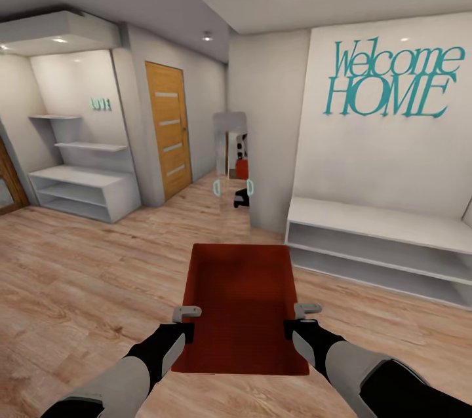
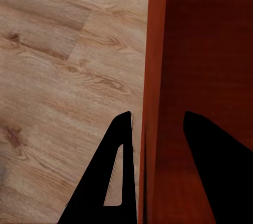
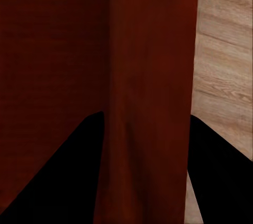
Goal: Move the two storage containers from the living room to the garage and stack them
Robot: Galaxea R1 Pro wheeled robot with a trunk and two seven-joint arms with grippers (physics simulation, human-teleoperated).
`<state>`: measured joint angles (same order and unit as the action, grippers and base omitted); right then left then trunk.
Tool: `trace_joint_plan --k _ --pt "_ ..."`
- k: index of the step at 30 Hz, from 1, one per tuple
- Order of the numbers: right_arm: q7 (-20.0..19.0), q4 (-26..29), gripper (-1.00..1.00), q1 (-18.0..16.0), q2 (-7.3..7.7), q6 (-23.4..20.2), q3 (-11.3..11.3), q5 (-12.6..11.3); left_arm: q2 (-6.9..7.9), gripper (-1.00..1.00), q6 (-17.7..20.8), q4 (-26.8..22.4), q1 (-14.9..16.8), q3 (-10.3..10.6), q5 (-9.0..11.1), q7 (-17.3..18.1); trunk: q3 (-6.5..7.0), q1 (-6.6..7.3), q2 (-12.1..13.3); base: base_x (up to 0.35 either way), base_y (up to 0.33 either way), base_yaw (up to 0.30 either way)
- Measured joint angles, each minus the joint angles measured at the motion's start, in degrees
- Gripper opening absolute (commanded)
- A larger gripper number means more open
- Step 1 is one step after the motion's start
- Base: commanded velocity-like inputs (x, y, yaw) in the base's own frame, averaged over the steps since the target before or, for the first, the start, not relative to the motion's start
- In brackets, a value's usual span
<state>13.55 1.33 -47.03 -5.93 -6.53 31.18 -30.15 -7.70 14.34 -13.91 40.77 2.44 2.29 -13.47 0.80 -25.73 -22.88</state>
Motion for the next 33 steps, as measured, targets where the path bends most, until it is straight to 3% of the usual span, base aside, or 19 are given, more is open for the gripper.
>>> trace_joint_plan --k 9,33 --pt "0.1 0.0 -1.00 0.0 -0.02 0.0 0.0 0.0 0.00 -1.00 0.0 0.0 0.0 0.0 0.0 0.0 0.00 0.00 0.0 0.322 0.000 0.228" --pt "0.0 0.0 -1.00 0.0 0.01 0.0 0.0 0.0 -0.04 -1.00 0.0 0.0 0.0 -0.1 -0.1 0.0 0.00 0.00 0.0 0.322 0.000 0.007"
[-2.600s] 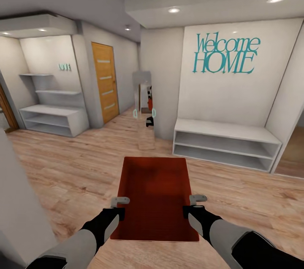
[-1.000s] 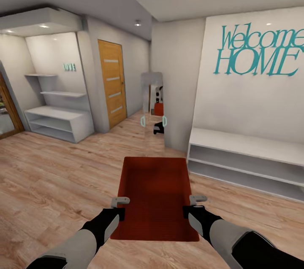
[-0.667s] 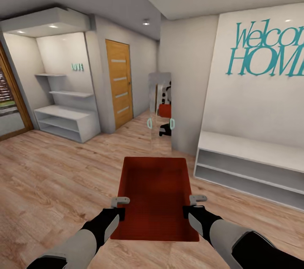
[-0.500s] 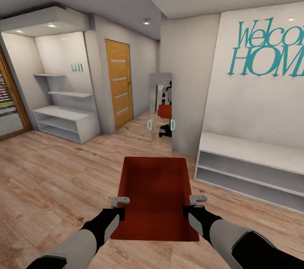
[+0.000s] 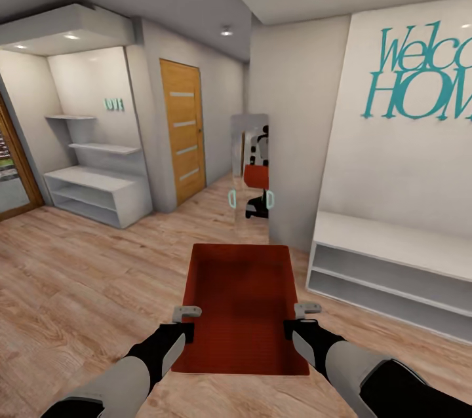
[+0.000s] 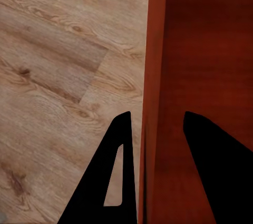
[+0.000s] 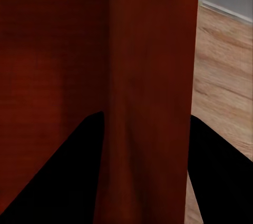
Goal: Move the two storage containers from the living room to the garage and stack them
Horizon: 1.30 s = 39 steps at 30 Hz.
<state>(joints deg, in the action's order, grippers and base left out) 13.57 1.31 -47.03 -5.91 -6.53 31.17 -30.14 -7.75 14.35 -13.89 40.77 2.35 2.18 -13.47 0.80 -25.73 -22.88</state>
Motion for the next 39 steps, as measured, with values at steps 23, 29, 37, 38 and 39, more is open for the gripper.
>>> trace_joint_plan --k 23,29,37,38,39 --pt "0.0 0.0 -1.00 0.0 0.01 0.0 0.0 0.0 -0.01 -1.00 0.0 0.0 0.0 0.0 0.0 0.0 0.00 0.00 0.0 0.322 0.000 0.260" --pt "0.0 0.0 -1.00 0.0 0.01 0.0 0.0 0.0 -0.01 -1.00 0.0 0.0 0.0 0.0 0.0 0.0 0.00 0.00 0.0 0.322 0.000 0.271" --pt "0.0 0.0 -1.00 0.0 0.01 0.0 0.0 0.0 -0.01 -1.00 0.0 0.0 0.0 0.0 0.0 0.0 0.00 0.00 0.0 0.323 0.000 0.271" --pt "0.0 0.0 -1.00 0.0 0.01 0.0 0.0 0.0 -0.01 -1.00 0.0 0.0 0.0 0.0 0.0 0.0 0.00 0.00 0.0 0.322 0.000 0.271" --pt "0.0 0.0 -1.00 0.0 0.01 0.0 0.0 0.0 -0.01 -1.00 0.0 0.0 0.0 0.0 0.0 0.0 0.00 0.00 0.0 0.323 0.000 0.271"
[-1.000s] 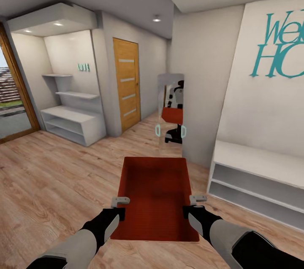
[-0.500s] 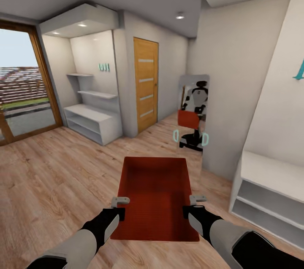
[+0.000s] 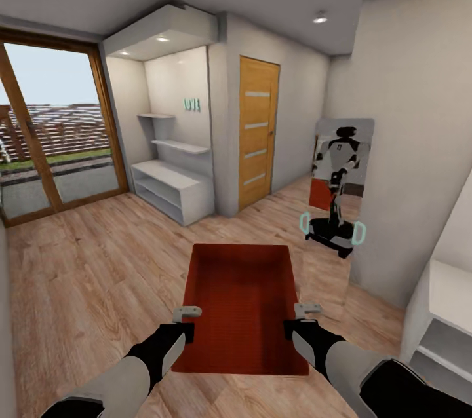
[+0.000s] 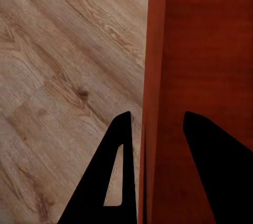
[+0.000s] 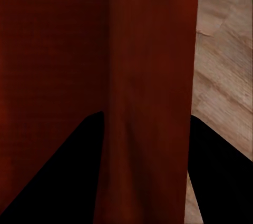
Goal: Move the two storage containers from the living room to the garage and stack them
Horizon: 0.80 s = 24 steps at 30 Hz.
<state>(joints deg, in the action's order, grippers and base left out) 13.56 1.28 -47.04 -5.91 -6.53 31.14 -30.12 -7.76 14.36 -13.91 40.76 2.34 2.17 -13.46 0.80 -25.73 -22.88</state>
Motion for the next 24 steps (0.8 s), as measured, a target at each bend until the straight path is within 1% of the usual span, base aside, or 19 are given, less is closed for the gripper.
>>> trace_joint_plan --k 7,9,24 --pt "0.0 0.0 -1.00 0.0 0.00 0.0 0.0 0.0 0.00 -1.00 0.0 0.0 0.0 0.0 0.0 0.0 0.00 0.00 0.0 0.322 0.000 0.268" --pt "0.0 0.0 -1.00 0.0 0.00 0.0 0.0 0.0 0.00 -1.00 0.0 0.0 0.0 0.0 0.0 0.0 0.00 0.00 0.0 0.322 0.000 0.144" --pt "0.0 0.0 -1.00 0.0 0.01 0.0 0.0 0.0 -0.01 -1.00 0.0 0.0 0.0 0.0 0.0 0.0 0.00 0.00 0.0 0.322 0.000 0.007"
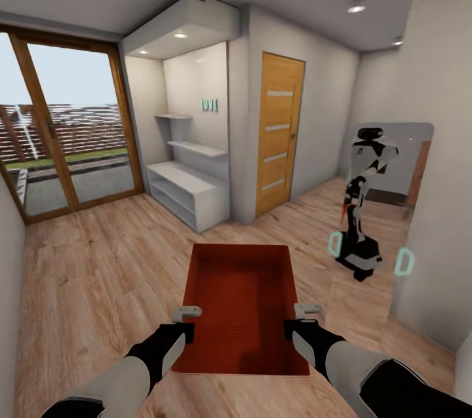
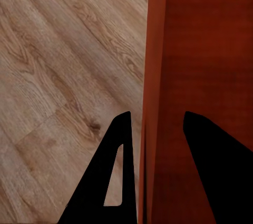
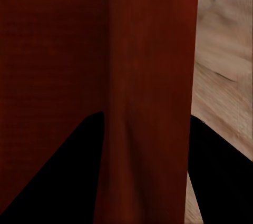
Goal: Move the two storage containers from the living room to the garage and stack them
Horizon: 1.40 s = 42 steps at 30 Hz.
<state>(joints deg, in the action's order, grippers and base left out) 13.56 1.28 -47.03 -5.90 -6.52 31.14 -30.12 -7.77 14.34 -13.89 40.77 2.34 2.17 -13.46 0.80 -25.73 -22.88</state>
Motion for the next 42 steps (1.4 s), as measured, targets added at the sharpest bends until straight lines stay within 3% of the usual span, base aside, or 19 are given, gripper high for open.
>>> trace_joint_plan --k 42 --pt "0.0 0.0 -1.00 0.0 0.00 0.0 0.0 0.0 0.00 -1.00 0.0 0.0 0.0 0.0 0.0 0.0 0.00 0.00 0.0 0.322 0.000 0.000"
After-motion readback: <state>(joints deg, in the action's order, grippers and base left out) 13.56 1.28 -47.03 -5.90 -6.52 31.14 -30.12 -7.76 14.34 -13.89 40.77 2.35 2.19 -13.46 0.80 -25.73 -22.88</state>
